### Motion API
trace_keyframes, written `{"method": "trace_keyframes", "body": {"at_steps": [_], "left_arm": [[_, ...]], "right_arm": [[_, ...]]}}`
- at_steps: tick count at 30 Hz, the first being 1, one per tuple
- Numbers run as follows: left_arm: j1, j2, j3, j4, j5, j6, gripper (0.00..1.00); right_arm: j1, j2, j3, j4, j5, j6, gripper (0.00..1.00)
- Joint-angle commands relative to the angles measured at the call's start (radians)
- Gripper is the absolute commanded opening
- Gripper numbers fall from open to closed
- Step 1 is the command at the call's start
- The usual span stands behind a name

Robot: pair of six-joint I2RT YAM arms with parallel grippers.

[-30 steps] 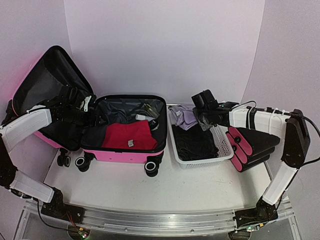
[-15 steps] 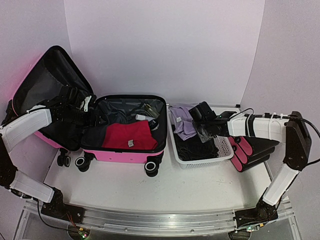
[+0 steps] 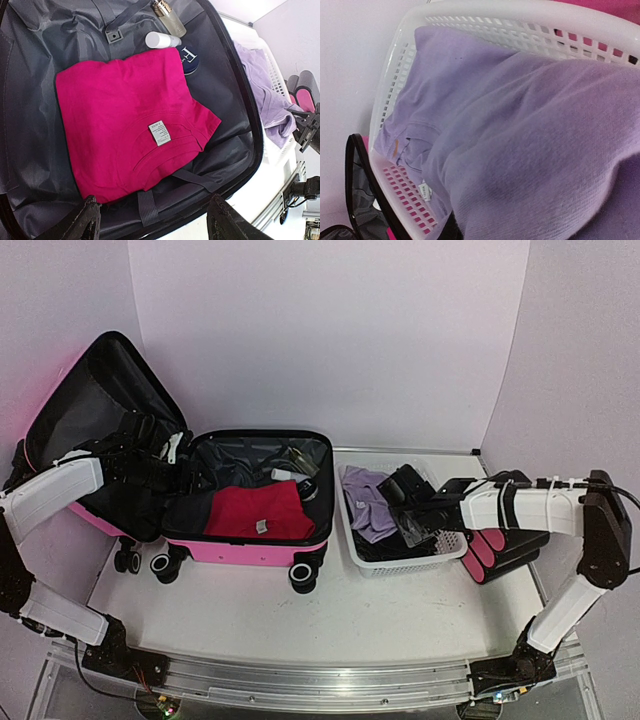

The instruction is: Open, take out, and arrange the luggage

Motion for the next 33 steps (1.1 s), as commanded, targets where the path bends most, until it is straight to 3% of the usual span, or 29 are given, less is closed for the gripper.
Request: {"method": "trace_keyframes", "body": {"at_steps": [1,4,6,7,9,10,15,19,23,26,30,33], "left_arm": [[0.003,-0.03,0.03,-0.003,0.008,0.018,0.74],[0.002,-0.03,0.03,-0.001,0.008,0.019,0.74],[0.003,-0.031,0.028,-0.002,0.004,0.021,0.74],[0.003,-0.031,0.027,-0.002,0.001,0.021,0.73],[0.004,-0.034,0.024,-0.003,-0.01,0.024,0.74],[0.005,-0.036,0.022,-0.006,-0.016,0.026,0.74],[0.004,-0.017,0.023,-0.009,-0.037,0.014,0.75],[0.004,0.024,0.036,-0.008,-0.039,-0.009,0.77],[0.003,0.072,0.034,-0.007,-0.054,-0.049,0.77],[0.001,0.139,0.055,-0.007,-0.048,-0.078,0.77],[-0.01,0.231,0.117,-0.017,-0.06,-0.122,0.77],[-0.034,0.3,0.177,-0.071,-0.085,-0.161,0.77]], "right_arm": [[0.005,-0.078,-0.03,-0.057,0.044,0.057,0.0],[0.007,-0.087,-0.046,-0.073,0.024,0.053,0.0],[0.011,-0.1,-0.048,-0.083,0.001,0.031,0.12],[0.016,-0.113,-0.048,-0.091,-0.018,0.015,0.22],[0.029,-0.149,-0.043,-0.113,-0.083,-0.049,0.55],[0.041,-0.171,-0.042,-0.129,-0.105,-0.084,0.67],[0.106,-0.298,-0.019,-0.212,-0.16,-0.362,0.96],[0.098,-0.382,-0.037,-0.17,-0.212,-0.82,0.98],[0.01,-0.428,-0.113,-0.092,-0.353,-0.968,0.98],[-0.085,-0.371,-0.092,-0.038,-0.519,-1.146,0.98],[-0.096,-0.215,0.072,-0.047,-0.724,-1.458,0.98],[-0.107,-0.1,0.165,-0.1,-0.755,-1.514,0.98]]}}
